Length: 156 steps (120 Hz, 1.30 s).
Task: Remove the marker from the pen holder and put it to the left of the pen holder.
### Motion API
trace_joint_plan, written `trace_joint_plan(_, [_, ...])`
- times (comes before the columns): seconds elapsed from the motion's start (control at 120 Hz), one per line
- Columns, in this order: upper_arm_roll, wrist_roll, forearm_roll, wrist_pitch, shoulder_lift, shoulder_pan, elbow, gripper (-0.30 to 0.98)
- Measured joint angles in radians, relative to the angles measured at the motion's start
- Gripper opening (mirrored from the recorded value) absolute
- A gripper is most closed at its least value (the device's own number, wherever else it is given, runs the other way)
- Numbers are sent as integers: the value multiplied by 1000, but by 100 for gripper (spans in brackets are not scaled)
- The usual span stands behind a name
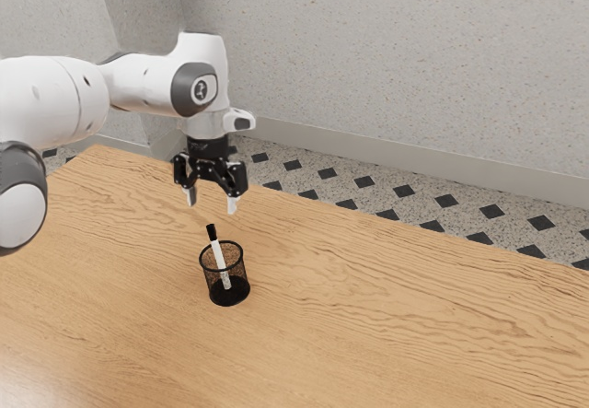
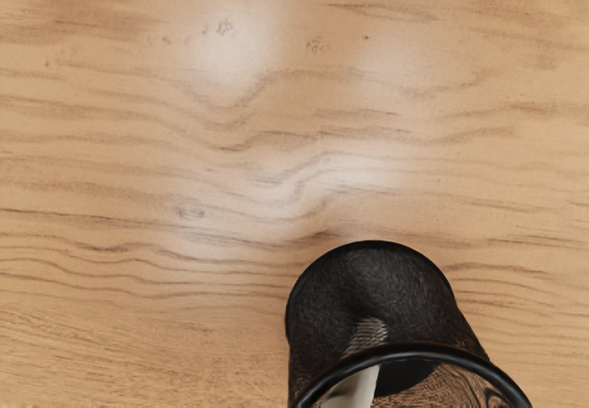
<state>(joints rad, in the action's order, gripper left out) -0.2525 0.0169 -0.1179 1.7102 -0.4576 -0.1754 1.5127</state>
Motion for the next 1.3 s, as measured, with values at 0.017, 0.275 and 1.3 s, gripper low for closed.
trace_joint_plan(0.017, [-1,0,-3,4,0,1,8,67])
trace_joint_plan(0.275, [-9,6,-53,87,68,2,151,67])
trace_joint_plan(1.3, [-11,59,-117,209,97,16,258,7])
